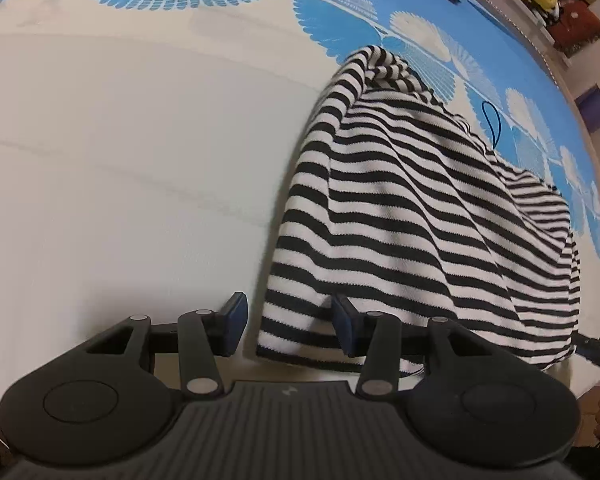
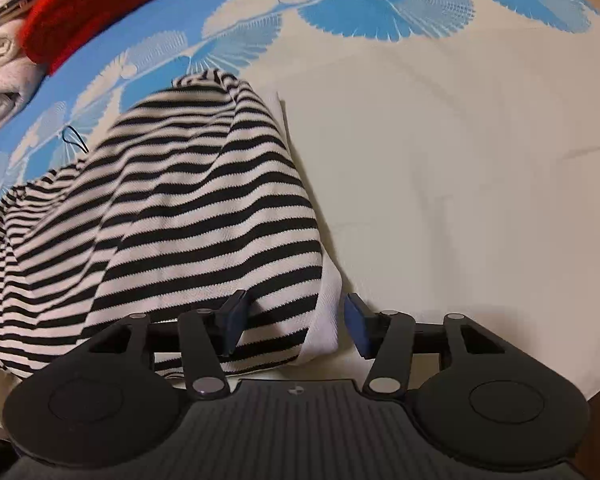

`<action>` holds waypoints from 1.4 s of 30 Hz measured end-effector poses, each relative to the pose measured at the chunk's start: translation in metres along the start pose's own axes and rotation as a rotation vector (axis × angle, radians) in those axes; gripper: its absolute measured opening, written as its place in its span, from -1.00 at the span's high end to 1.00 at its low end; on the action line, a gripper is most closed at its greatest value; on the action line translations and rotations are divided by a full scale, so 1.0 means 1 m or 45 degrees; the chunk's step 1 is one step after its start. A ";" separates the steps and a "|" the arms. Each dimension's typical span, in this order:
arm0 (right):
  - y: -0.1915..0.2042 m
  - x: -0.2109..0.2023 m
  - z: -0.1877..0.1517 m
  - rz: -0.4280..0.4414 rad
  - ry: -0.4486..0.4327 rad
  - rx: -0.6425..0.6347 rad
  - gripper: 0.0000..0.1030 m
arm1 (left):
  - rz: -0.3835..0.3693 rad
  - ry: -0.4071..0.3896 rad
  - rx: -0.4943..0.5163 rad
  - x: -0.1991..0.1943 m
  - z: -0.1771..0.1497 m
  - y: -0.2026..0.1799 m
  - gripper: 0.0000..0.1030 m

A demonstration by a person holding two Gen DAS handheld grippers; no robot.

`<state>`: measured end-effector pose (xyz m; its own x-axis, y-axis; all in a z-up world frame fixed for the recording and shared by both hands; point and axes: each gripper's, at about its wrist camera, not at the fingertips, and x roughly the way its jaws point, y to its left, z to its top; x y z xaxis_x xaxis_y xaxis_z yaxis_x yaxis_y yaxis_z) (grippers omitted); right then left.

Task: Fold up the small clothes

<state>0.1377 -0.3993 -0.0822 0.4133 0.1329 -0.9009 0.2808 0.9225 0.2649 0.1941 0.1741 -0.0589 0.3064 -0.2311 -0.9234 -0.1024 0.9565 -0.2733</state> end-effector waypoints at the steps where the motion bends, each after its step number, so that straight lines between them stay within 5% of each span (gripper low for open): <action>1: 0.000 0.000 -0.001 0.004 0.000 0.002 -0.04 | -0.005 0.008 0.019 0.001 0.000 -0.002 0.41; 2: 0.000 0.000 -0.001 0.022 0.000 0.008 0.10 | -0.012 0.016 0.044 0.003 0.000 -0.004 0.64; 3: 0.000 -0.002 -0.002 0.073 0.004 0.015 0.54 | -0.009 0.014 0.068 0.003 0.001 -0.005 0.95; 4: -0.001 -0.004 -0.002 0.113 -0.005 0.016 0.74 | -0.009 -0.003 0.086 0.001 0.001 -0.007 0.95; 6: -0.003 -0.022 0.000 0.186 -0.107 0.026 0.82 | -0.050 -0.083 0.079 -0.013 0.001 -0.005 0.96; 9: -0.023 -0.056 0.000 0.350 -0.295 0.173 0.83 | -0.159 -0.221 0.035 -0.045 -0.006 0.008 0.96; 11: -0.028 -0.060 -0.004 0.294 -0.302 0.145 0.83 | -0.080 -0.113 0.003 -0.034 -0.009 0.021 0.96; 13: -0.026 -0.043 -0.008 0.185 -0.182 0.087 0.83 | 0.005 0.060 -0.005 -0.009 -0.013 0.030 0.98; 16: -0.016 -0.009 -0.018 0.007 0.047 0.007 0.83 | 0.060 0.108 0.067 0.001 -0.015 0.022 0.98; 20: 0.000 -0.011 -0.015 -0.052 0.026 -0.042 0.73 | 0.027 -0.006 0.048 -0.015 -0.011 0.015 0.91; 24: 0.009 -0.039 -0.014 -0.106 -0.220 -0.106 0.55 | 0.019 -0.195 0.107 -0.036 -0.006 0.000 0.79; 26: 0.011 -0.048 -0.014 -0.046 -0.289 -0.134 0.55 | -0.024 -0.234 0.134 -0.038 -0.002 -0.012 0.79; 30: 0.026 -0.037 -0.016 0.122 -0.213 -0.237 0.55 | -0.090 -0.225 0.260 -0.030 -0.001 -0.047 0.79; 34: 0.039 -0.007 -0.025 -0.026 -0.025 -0.399 0.55 | -0.077 -0.231 0.400 -0.019 -0.006 -0.080 0.75; 42: 0.054 -0.022 -0.002 -0.002 -0.254 -0.412 0.49 | -0.065 -0.304 0.372 -0.001 0.017 -0.108 0.71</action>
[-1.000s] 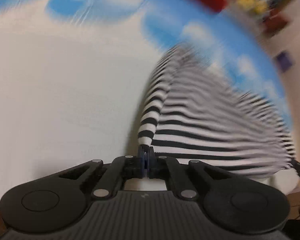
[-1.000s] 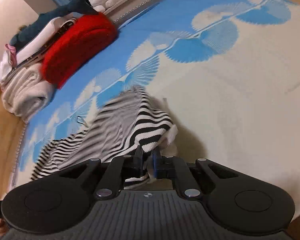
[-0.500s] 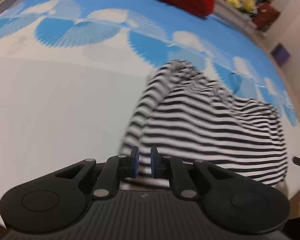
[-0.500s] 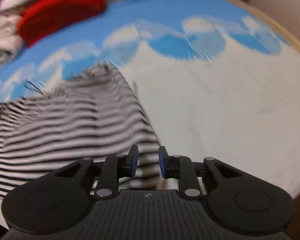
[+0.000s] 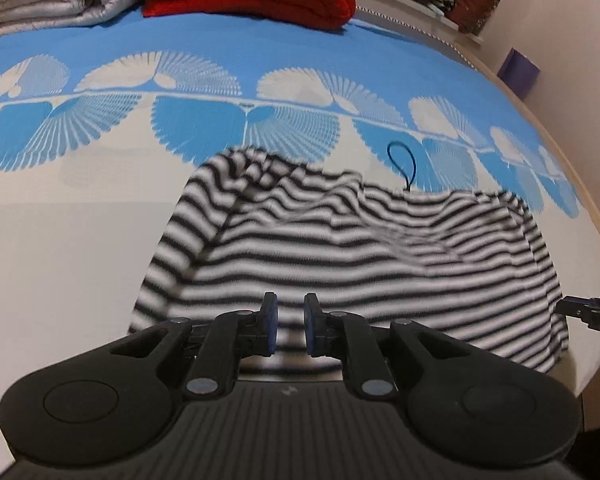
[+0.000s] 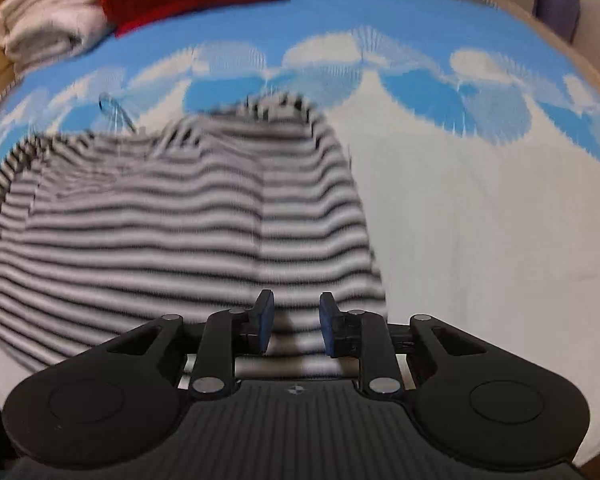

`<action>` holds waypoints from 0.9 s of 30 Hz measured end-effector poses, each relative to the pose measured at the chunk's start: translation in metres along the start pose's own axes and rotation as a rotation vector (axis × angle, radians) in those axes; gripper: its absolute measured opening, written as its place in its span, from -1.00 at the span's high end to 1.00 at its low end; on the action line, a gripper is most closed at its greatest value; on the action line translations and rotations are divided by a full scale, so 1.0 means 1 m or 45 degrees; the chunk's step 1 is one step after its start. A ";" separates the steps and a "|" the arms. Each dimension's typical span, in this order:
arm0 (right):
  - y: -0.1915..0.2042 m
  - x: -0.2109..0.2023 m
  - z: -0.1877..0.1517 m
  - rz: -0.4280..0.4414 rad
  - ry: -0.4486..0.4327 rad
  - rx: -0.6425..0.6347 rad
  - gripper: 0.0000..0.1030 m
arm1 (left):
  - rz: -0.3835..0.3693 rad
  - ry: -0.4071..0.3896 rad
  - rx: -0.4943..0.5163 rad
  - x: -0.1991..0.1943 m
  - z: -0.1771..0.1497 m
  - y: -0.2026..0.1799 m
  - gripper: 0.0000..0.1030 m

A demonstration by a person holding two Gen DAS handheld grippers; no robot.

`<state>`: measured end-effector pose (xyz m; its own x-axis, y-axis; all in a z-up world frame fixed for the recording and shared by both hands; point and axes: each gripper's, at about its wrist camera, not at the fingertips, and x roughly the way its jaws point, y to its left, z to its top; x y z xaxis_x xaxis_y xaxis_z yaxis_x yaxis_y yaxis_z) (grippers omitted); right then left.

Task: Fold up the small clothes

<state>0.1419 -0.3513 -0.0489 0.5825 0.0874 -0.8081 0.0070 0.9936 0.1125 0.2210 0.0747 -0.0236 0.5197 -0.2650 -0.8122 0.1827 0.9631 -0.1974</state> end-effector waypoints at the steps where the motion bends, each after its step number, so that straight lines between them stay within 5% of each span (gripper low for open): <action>1: 0.004 -0.001 0.005 0.018 -0.035 -0.006 0.49 | -0.004 -0.003 -0.001 0.002 0.004 -0.002 0.71; 6: 0.037 0.010 0.031 0.098 -0.156 -0.113 0.49 | -0.042 0.031 0.016 0.028 0.019 -0.021 0.62; 10: 0.064 0.039 0.046 0.101 -0.098 -0.176 0.49 | 0.042 0.075 0.010 0.062 0.027 -0.024 0.47; 15: 0.076 0.084 0.055 -0.070 0.032 -0.138 0.49 | 0.126 0.112 -0.089 0.097 0.030 -0.003 0.51; 22: 0.064 0.112 0.063 -0.119 0.097 -0.014 0.48 | 0.111 0.102 -0.136 0.102 0.039 0.008 0.51; 24: 0.059 0.107 0.062 -0.110 0.086 0.004 0.48 | 0.035 0.123 -0.194 0.094 0.046 0.010 0.50; 27: 0.050 0.087 0.064 -0.102 0.016 0.037 0.48 | 0.006 -0.051 -0.210 0.067 0.057 0.013 0.50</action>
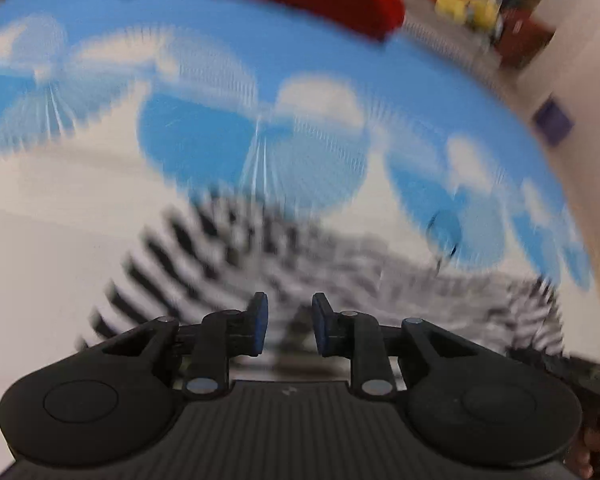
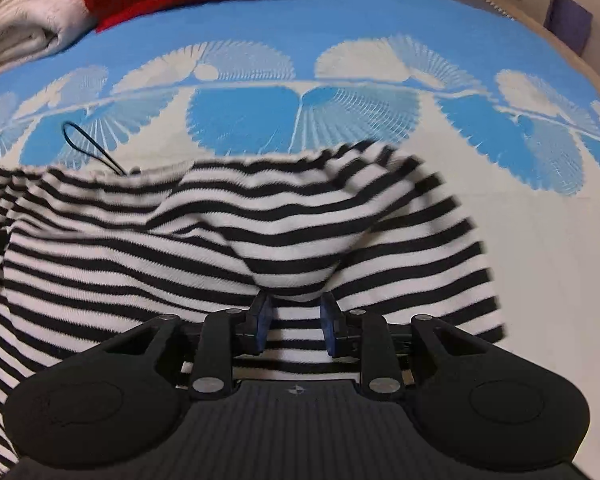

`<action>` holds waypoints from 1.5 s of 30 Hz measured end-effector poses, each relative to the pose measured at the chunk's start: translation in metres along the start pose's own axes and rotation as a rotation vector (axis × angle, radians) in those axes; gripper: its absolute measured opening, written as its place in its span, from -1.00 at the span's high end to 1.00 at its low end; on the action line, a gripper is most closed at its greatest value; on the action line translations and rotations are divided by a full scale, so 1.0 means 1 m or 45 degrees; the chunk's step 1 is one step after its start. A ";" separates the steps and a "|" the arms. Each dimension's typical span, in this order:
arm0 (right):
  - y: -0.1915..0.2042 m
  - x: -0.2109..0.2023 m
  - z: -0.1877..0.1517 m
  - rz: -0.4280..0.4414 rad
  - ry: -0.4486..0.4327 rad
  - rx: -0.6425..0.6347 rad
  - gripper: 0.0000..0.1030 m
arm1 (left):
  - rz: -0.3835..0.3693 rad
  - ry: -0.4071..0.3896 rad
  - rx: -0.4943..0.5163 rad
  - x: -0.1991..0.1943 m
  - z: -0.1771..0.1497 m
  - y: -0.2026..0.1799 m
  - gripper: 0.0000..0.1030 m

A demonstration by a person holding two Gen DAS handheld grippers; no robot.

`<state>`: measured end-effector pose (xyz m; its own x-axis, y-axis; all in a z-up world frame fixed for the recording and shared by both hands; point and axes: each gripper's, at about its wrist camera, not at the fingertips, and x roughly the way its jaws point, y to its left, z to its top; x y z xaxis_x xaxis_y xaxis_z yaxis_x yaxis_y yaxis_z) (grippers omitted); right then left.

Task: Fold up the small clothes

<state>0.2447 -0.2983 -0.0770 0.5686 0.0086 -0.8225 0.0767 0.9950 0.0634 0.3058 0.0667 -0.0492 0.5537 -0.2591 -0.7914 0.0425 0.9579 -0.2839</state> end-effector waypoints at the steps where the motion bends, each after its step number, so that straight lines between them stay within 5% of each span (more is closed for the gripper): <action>1: -0.005 -0.009 0.001 0.014 -0.038 0.022 0.47 | 0.030 -0.038 0.018 -0.002 0.002 0.002 0.49; 5: -0.033 -0.021 -0.006 -0.034 -0.103 0.038 0.22 | 0.259 0.046 0.014 0.035 -0.002 0.027 0.47; 8: -0.062 -0.007 -0.018 -0.155 0.050 0.092 0.17 | 0.266 0.037 0.025 0.040 -0.006 0.033 0.32; 10: -0.081 -0.018 -0.020 -0.132 0.025 0.187 0.17 | 0.279 0.021 0.077 0.028 -0.001 0.022 0.30; 14: -0.093 -0.046 -0.026 -0.070 -0.043 0.186 0.17 | 0.117 -0.052 0.199 -0.004 -0.006 -0.006 0.19; 19: -0.088 -0.060 -0.048 0.000 0.063 0.056 0.17 | -0.059 0.029 0.473 -0.013 -0.037 -0.048 0.16; 21: -0.086 -0.054 -0.059 -0.025 0.150 -0.012 0.17 | -0.044 0.091 0.554 0.001 -0.054 -0.056 -0.03; 23: -0.083 -0.045 -0.072 -0.077 0.259 -0.061 0.17 | 0.102 0.216 0.617 0.022 -0.075 -0.056 -0.02; 25: -0.080 -0.049 -0.078 -0.088 0.254 -0.103 0.17 | 0.149 0.171 0.689 0.011 -0.081 -0.064 -0.01; 30: -0.082 -0.068 -0.082 -0.026 0.176 -0.094 0.17 | -0.006 -0.010 0.573 -0.058 -0.085 -0.067 -0.03; 32: -0.081 -0.057 -0.089 -0.069 0.264 -0.147 0.16 | -0.001 0.085 0.584 -0.055 -0.099 -0.063 -0.03; 35: -0.076 -0.056 -0.094 -0.086 0.284 -0.196 0.09 | 0.157 0.361 0.751 -0.022 -0.129 -0.061 -0.07; 37: -0.076 -0.064 -0.091 -0.084 0.263 -0.166 0.09 | 0.163 0.283 0.828 -0.032 -0.135 -0.066 -0.13; 40: -0.079 -0.090 -0.088 -0.090 0.129 -0.109 0.09 | 0.149 0.157 0.675 -0.057 -0.128 -0.060 -0.13; 45: -0.089 -0.137 -0.087 -0.068 -0.124 0.022 0.05 | 0.201 -0.052 0.594 -0.105 -0.132 -0.046 -0.28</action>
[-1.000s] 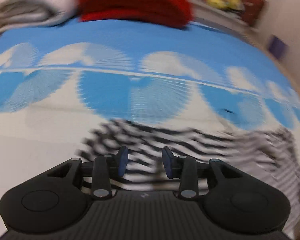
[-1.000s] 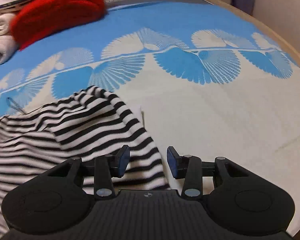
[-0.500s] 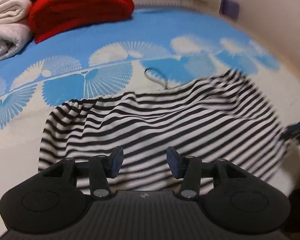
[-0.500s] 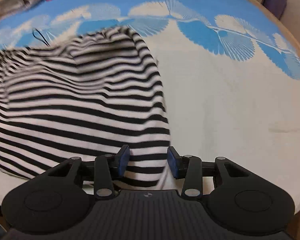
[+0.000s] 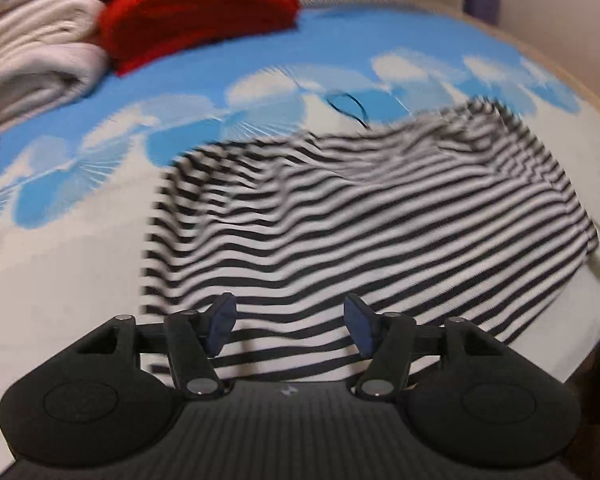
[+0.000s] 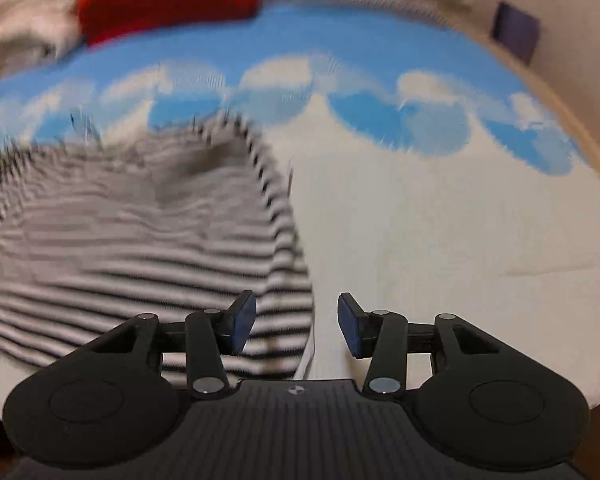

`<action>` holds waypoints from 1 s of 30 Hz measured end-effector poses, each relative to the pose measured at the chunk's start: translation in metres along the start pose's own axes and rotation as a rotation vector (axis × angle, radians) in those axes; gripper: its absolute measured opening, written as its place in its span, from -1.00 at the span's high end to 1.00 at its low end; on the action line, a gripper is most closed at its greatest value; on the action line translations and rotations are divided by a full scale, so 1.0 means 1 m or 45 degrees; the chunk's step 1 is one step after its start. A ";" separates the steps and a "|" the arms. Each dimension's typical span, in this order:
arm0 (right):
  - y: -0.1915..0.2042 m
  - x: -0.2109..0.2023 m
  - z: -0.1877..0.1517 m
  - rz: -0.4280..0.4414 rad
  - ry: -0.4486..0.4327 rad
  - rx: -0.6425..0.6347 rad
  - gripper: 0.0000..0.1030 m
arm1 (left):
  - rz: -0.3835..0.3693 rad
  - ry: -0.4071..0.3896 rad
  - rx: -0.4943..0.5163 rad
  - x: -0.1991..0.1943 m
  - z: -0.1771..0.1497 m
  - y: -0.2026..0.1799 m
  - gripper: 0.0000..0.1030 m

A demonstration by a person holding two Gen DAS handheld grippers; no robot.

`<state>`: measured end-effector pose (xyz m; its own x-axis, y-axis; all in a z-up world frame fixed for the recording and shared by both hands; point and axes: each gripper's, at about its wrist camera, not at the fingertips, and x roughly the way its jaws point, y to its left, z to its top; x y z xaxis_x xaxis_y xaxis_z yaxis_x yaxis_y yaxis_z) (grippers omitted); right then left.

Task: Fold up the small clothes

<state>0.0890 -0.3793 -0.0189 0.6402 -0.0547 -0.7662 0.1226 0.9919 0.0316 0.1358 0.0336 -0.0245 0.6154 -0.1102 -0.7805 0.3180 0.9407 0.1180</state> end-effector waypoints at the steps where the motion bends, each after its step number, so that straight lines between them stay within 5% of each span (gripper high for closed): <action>1: -0.003 -0.008 0.000 0.004 -0.045 0.027 0.04 | 0.014 -0.010 -0.023 -0.005 -0.001 0.006 -0.28; 7: -0.011 -0.034 -0.006 -0.015 -0.171 0.133 -0.04 | 0.101 -0.001 -0.182 -0.032 -0.027 0.032 -0.27; 15: 0.004 -0.035 -0.009 -0.013 -0.157 0.107 -0.04 | 0.119 0.019 -0.376 -0.054 -0.054 0.052 -0.27; 20: 0.016 -0.043 -0.013 -0.002 -0.177 0.071 -0.04 | 0.115 0.012 -0.420 -0.059 -0.052 0.048 -0.27; 25: 0.017 -0.044 -0.015 -0.007 -0.179 0.050 -0.05 | 0.144 -0.059 -0.325 -0.065 -0.056 0.034 -0.27; 30: 0.015 -0.039 -0.016 -0.036 -0.161 0.045 -0.05 | 0.115 0.008 -0.367 -0.049 -0.058 0.032 -0.07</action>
<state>0.0531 -0.3605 0.0013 0.7262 -0.0988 -0.6804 0.1671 0.9853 0.0353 0.0736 0.0883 -0.0179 0.6272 -0.0210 -0.7786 0.0442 0.9990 0.0087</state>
